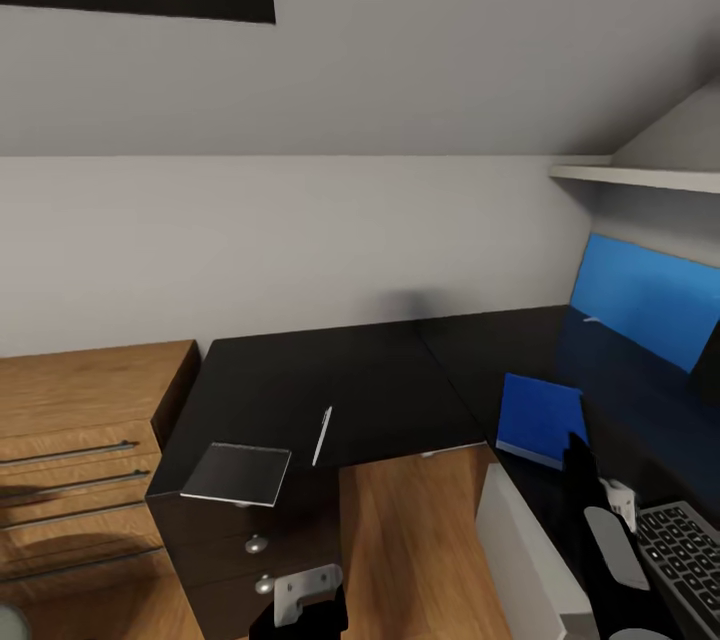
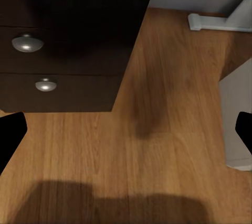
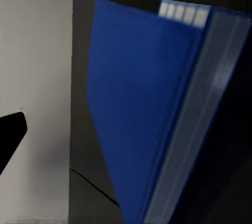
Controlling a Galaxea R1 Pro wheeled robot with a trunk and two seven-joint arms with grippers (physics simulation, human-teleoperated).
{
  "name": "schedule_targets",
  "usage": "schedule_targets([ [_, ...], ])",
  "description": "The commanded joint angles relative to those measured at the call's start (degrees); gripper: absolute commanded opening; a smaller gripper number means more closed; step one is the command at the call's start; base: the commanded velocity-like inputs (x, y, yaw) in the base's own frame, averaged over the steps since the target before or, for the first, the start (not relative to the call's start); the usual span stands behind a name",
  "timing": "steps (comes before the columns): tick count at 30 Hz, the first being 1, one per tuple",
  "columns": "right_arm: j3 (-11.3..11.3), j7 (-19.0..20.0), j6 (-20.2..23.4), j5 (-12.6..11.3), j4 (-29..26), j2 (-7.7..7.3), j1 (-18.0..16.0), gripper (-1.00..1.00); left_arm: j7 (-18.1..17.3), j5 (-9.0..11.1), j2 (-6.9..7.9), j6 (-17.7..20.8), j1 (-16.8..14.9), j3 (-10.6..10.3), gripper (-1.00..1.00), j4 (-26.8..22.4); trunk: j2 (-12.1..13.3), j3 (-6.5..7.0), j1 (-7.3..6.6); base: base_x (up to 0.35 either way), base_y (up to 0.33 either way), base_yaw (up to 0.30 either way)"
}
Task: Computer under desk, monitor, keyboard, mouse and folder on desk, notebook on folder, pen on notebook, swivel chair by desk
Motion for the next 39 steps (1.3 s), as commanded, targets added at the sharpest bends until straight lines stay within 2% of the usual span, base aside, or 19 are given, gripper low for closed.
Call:
schedule_targets([
  [1,0.59,-0.18,-0.24,-0.59,-0.07,-0.02,-0.02,1.0,0.31,0.22,0.03,0.26,-0.03,-0.05,1.0,-0.1,0.38,0.14,-0.23,0.0,0.0,0.0],
  [5,2.44,-0.15,-0.24,-0.65,-0.12,-0.01,-0.02,1.0,0.31,0.22,0.03,0.26,-0.03,-0.05,1.0,-0.1,1.99,0.85,-1.1,0.0,0.0,0.0],
  [10,3.7,-0.13,-0.14,-0.82,-0.17,0.01,-0.02,1.0,0.32,0.22,0.03,0.26,-0.03,0.0,1.0,-0.1,1.99,0.85,-1.1,0.0,0.0,0.0],
  [19,4.16,-0.09,0.03,-0.99,-0.26,0.37,-0.02,1.0,0.32,0.22,0.03,0.27,-0.03,0.09,1.0,-0.1,1.99,0.86,-1.1,0.0,0.0,0.003],
  [28,4.39,-0.12,0.11,-1.01,-0.86,2.16,-0.02,1.0,0.32,0.25,0.03,0.26,-0.03,0.18,1.0,-0.1,1.99,1.24,-1.1,0.0,0.0,0.13],
  [39,4.41,-0.13,0.12,-1.02,-1.05,2.43,-0.02,1.0,0.32,0.29,0.03,0.28,-0.03,0.21,1.0,-0.1,1.99,1.93,-1.1,0.0,0.0,0.18],
])
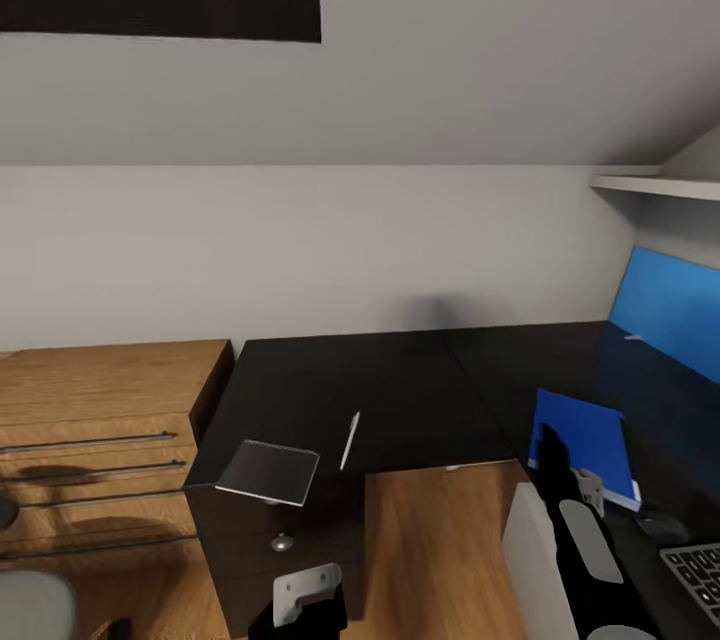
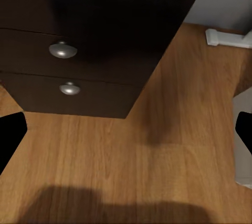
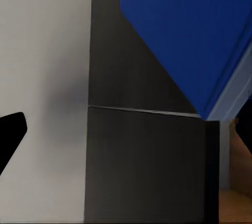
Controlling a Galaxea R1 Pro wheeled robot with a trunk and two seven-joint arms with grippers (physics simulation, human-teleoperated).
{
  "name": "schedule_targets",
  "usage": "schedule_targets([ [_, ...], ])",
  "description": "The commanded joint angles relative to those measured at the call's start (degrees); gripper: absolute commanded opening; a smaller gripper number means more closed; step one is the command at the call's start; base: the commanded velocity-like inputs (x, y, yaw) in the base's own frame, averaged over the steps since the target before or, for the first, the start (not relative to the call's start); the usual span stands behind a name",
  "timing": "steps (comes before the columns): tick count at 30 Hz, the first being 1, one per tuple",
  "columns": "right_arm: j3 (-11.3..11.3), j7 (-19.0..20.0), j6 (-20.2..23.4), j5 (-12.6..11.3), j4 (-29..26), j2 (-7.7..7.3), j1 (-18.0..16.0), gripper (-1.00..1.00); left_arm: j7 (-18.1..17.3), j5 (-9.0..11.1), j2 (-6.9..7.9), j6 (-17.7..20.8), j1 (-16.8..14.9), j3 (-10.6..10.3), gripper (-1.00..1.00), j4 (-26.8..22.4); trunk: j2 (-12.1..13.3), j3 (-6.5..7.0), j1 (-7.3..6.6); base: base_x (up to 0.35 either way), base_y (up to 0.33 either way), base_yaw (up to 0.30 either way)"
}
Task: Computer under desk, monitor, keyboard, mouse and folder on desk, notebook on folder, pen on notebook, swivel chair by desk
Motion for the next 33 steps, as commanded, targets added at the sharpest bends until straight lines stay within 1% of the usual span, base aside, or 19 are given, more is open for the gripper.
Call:
schedule_targets([
  [1,-0.02,-0.18,-0.17,-0.6,-0.11,0.03,-0.01,1.0,0.32,0.22,0.03,0.26,-0.05,-0.07,1.0,-0.09,-0.03,0.02,0.0,0.0,0.0,0.188],
  [23,-0.01,-0.18,-0.17,-0.6,-0.07,0.28,-0.01,1.0,0.32,0.21,0.03,0.25,-0.05,-0.07,1.0,-0.09,-0.03,1.43,0.0,0.0,0.0,0.191],
  [33,-0.02,-0.18,-0.17,-0.6,-0.04,0.86,-0.01,1.0,0.32,0.16,0.03,0.26,-0.05,-0.07,1.0,-0.09,-0.03,2.08,0.0,0.0,0.0,0.193],
])
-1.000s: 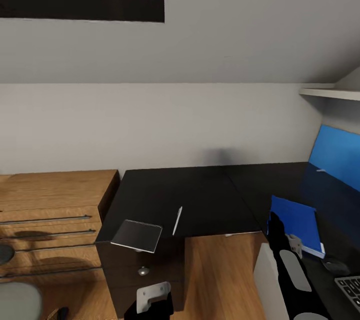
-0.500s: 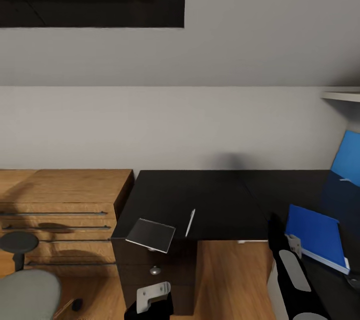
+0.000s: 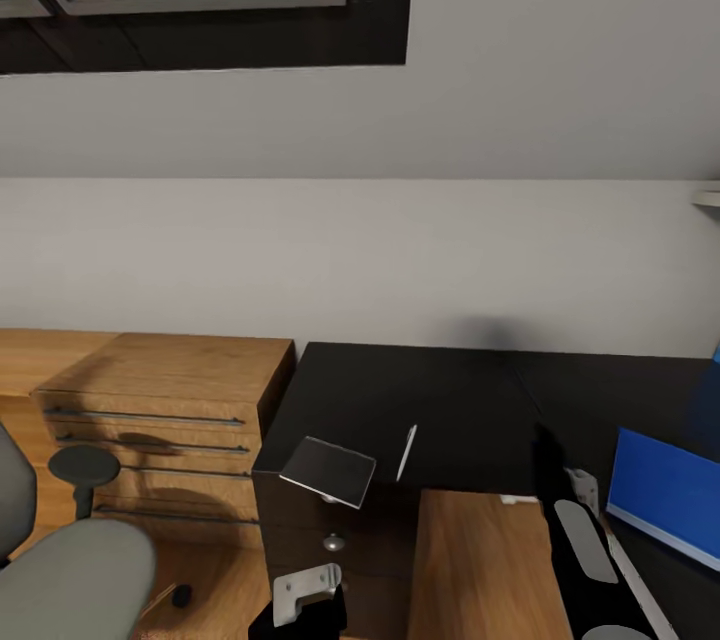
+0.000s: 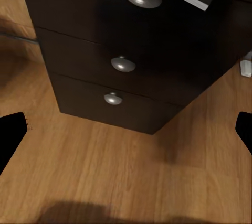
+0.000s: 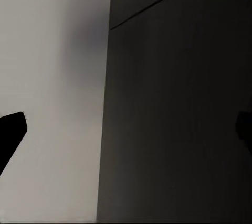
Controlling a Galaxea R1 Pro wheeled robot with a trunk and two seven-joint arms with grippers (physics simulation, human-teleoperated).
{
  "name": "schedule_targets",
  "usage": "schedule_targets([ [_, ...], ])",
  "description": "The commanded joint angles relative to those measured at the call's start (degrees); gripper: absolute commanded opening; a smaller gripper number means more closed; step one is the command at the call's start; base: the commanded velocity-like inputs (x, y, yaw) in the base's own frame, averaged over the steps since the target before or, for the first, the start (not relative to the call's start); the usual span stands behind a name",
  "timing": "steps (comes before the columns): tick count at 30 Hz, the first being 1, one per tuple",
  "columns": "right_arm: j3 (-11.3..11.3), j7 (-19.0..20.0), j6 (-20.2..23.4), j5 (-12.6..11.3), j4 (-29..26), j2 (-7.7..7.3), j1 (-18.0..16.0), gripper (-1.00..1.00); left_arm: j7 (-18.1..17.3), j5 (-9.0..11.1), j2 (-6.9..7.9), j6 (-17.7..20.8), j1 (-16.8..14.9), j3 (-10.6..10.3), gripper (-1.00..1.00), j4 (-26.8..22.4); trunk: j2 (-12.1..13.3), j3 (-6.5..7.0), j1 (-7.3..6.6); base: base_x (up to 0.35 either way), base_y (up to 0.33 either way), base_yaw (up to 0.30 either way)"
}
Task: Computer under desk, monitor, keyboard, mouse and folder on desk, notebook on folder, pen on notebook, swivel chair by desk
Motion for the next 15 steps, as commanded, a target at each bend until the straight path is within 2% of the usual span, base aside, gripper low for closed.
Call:
schedule_targets([
  [1,-0.03,-0.18,-0.17,-0.6,-0.12,0.09,-0.02,1.0,0.32,0.21,0.03,0.26,-0.05,-0.07,1.0,-0.09,-0.03,0.01,0.0,0.0,0.0,0.199],
  [15,0.05,-0.26,-0.17,-0.6,-0.09,0.25,-0.02,1.0,0.32,0.21,0.03,0.26,-0.05,-0.1,1.0,-0.09,-0.03,0.85,0.0,0.0,0.0,0.211],
])
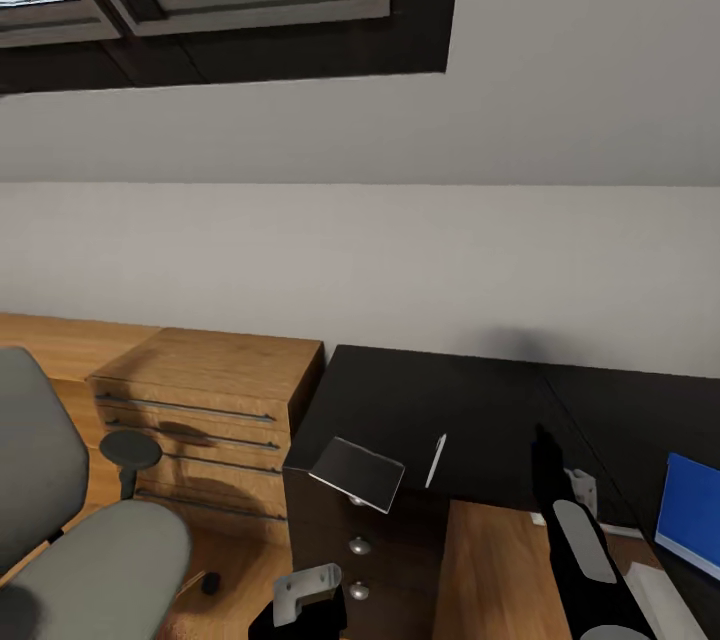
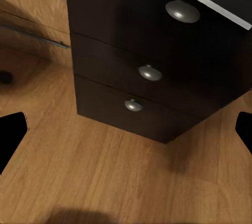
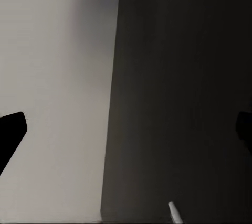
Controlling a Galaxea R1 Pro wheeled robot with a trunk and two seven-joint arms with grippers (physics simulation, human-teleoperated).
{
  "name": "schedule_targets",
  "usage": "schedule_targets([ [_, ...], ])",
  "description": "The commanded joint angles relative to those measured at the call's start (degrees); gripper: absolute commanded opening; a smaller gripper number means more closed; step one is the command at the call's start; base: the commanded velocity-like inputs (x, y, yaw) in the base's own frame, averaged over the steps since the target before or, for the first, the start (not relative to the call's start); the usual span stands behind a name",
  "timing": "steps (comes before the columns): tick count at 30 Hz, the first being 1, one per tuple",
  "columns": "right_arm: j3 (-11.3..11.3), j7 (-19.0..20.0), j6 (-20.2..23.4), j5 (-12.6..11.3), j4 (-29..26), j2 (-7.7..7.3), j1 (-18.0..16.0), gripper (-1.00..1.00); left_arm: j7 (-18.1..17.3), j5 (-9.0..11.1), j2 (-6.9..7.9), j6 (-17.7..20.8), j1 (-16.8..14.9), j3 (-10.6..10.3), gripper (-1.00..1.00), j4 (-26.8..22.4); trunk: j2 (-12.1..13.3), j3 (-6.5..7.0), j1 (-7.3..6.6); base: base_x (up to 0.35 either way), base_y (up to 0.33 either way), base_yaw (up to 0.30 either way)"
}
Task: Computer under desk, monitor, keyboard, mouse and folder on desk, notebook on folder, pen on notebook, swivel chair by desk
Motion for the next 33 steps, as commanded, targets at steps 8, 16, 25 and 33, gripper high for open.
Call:
schedule_targets([
  [8,0.06,-0.3,-0.17,-0.51,-0.1,0.04,-0.02,1.0,0.32,0.21,0.03,0.27,-0.04,-0.08,1.0,-0.09,-0.04,0.34,0.0,0.0,0.0,0.233],
  [16,1.85,-0.41,-0.28,-0.27,-0.1,0.02,-0.02,1.0,0.32,0.21,0.05,0.27,-0.05,-0.03,1.0,-0.09,-0.04,0.68,0.0,0.0,0.0,0.239],
  [25,6.72,-0.51,-0.33,-0.08,-0.1,-0.09,-0.02,1.0,0.29,0.21,0.13,0.33,-0.05,1.79,1.0,-0.09,-0.04,0.83,0.0,0.0,0.0,0.239],
  [33,10.43,-0.45,-0.27,0.02,-0.1,-0.3,-0.02,1.0,0.24,0.21,0.12,0.46,-0.05,4.22,1.0,-0.09,-0.04,0.85,0.0,0.0,0.0,0.219],
])
